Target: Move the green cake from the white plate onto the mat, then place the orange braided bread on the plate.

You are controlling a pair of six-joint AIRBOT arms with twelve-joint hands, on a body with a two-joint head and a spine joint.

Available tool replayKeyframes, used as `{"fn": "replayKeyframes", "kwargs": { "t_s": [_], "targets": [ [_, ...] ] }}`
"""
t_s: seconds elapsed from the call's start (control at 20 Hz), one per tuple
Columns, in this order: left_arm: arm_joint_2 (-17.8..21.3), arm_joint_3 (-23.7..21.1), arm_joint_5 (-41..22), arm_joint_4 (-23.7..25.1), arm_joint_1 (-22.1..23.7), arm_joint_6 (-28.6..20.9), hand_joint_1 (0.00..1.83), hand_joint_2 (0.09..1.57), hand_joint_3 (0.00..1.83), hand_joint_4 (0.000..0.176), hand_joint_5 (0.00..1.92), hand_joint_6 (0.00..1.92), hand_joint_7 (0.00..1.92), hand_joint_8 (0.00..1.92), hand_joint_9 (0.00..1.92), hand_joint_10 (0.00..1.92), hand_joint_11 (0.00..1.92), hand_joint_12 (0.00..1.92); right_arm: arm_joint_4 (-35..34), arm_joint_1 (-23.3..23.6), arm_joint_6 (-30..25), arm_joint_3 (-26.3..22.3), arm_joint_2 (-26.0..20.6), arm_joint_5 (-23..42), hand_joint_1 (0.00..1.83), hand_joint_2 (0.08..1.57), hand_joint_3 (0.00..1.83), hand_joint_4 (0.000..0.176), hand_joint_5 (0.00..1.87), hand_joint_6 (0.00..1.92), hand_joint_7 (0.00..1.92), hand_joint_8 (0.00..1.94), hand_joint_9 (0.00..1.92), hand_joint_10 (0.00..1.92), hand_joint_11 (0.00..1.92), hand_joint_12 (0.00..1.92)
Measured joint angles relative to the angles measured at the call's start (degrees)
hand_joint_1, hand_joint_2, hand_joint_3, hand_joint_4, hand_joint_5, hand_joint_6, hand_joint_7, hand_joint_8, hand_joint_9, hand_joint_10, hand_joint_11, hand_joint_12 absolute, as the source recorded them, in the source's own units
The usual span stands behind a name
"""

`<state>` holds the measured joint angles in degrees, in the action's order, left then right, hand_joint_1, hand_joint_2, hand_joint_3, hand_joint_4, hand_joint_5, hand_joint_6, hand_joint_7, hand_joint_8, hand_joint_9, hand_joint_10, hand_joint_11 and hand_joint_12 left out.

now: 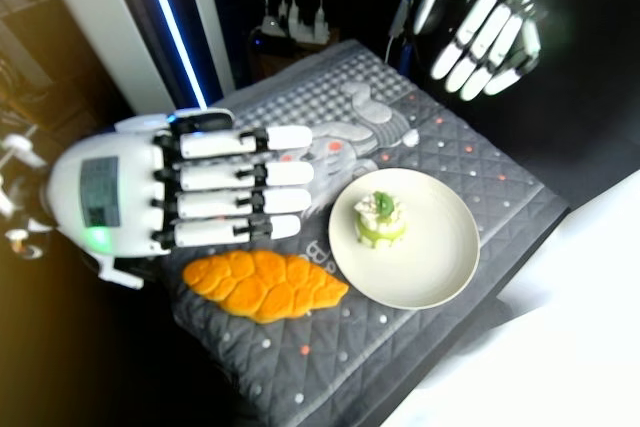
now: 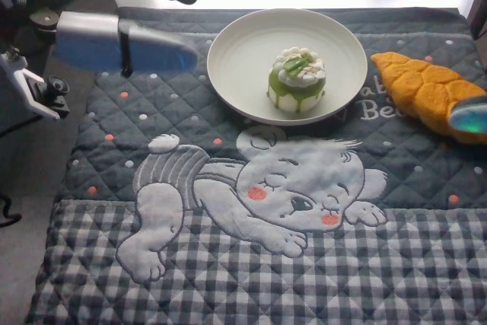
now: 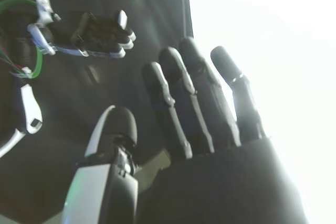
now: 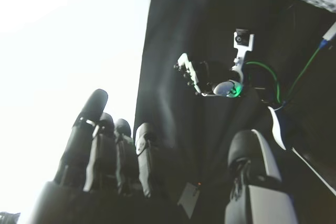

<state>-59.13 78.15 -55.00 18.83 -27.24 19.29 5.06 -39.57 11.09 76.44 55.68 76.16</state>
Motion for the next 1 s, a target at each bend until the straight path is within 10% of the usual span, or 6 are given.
{"fn": "replayKeyframes", "kwargs": {
  "t_s": [0.25, 0.35, 0.5, 0.8, 1.0],
  "targets": [
    [-0.46, 0.94, 3.76, 2.93, 2.45, -0.15, 0.65, 0.81, 0.0, 0.0, 0.4, 0.0, 0.58, 0.0, 0.62, 0.0, 0.31, 0.75, -0.17, 0.0, 0.02, 0.0, 0.52, 0.24, 0.73, 0.9, 0.01, 0.176, 0.04, 0.0, 0.28, 0.0, 0.35, 0.0, 0.0, 0.92],
    [-1.29, 1.49, 6.51, 5.79, 4.35, -0.85, 0.65, 0.85, 0.0, 0.033, 0.38, 0.0, 0.49, 0.0, 0.49, 0.01, 0.17, 0.81, -0.2, 0.0, 0.02, 0.0, 0.98, 0.59, 0.73, 0.84, 0.0, 0.176, 0.02, 0.0, 0.25, 0.0, 0.33, 0.0, 0.0, 0.89],
    [-4.28, 4.7, 12.24, 14.49, 9.55, -7.17, 0.6, 0.89, 0.0, 0.0, 0.39, 0.0, 0.58, 0.0, 0.65, 0.0, 0.36, 0.66, 0.26, 0.0, 0.57, -0.52, 1.11, 0.83, 0.64, 0.77, 0.0, 0.176, 0.0, 0.0, 0.16, 0.0, 0.21, 0.0, 0.0, 0.78],
    [-6.73, 6.88, 16.5, 20.26, 11.02, -10.34, 0.68, 0.74, 0.0, 0.033, 0.42, 0.01, 0.57, 0.01, 0.63, 0.0, 0.26, 0.93, 0.28, 0.0, 3.17, -0.96, 1.75, 1.64, 0.69, 0.74, 0.0, 0.175, 0.0, 0.0, 0.06, 0.0, 0.09, 0.0, 0.0, 0.51],
    [-7.93, 8.2, 18.32, 20.92, 11.91, -10.54, 0.66, 0.81, 0.0, 0.0, 0.46, 0.0, 0.6, 0.0, 0.65, 0.0, 0.33, 0.72, 0.0, 0.0, 3.82, -0.98, 1.86, 2.67, 0.64, 0.68, 0.0, 0.176, 0.0, 0.0, 0.01, 0.0, 0.05, 0.0, 0.0, 0.42]
  ]
}}
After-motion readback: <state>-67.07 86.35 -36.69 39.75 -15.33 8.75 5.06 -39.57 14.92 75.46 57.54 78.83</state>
